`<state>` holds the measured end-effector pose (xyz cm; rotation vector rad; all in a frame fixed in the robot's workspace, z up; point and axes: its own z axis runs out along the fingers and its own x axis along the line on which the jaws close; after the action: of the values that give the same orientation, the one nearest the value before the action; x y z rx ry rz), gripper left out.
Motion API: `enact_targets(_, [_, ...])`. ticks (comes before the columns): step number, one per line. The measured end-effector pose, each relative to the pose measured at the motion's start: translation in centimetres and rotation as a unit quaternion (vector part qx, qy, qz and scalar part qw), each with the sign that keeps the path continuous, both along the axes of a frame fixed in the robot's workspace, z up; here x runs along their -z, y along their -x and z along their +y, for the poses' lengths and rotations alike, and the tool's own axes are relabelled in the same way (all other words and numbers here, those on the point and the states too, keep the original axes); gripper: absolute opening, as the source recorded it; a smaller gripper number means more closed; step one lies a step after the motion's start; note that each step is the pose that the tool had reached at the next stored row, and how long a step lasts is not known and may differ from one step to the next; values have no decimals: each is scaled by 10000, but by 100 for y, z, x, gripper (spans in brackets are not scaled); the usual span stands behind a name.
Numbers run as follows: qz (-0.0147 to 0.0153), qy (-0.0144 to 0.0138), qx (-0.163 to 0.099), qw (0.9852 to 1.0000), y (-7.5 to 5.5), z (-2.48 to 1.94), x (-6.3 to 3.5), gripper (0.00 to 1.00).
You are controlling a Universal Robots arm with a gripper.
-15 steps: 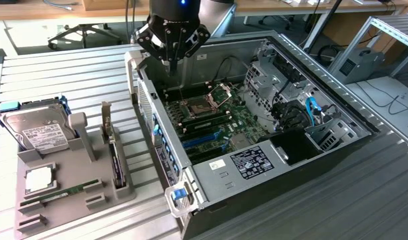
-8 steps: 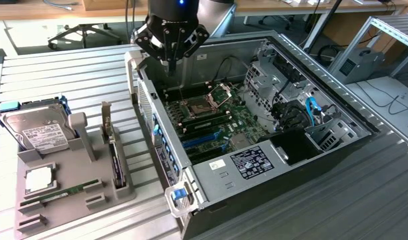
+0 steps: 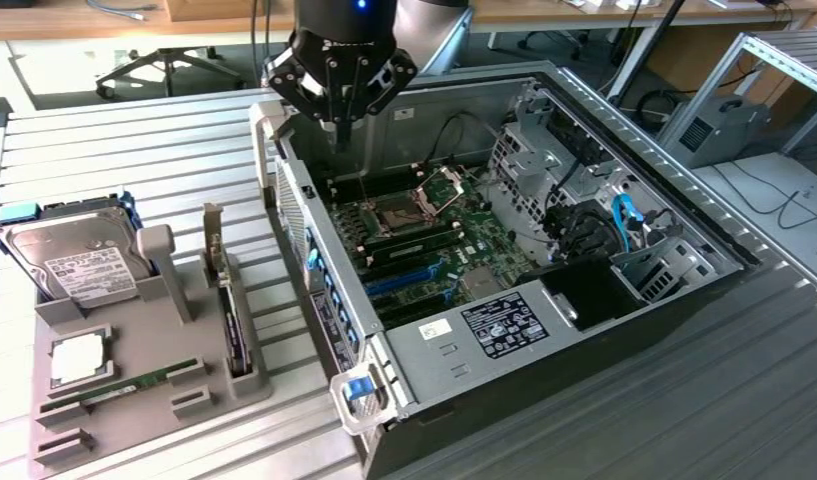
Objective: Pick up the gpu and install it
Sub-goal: 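Reach for the gpu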
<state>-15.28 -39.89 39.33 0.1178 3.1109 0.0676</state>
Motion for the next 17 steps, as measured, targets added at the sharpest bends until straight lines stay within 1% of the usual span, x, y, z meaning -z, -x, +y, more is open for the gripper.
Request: enact_targets(17, [0,1,0,10000,58,0,0,11])
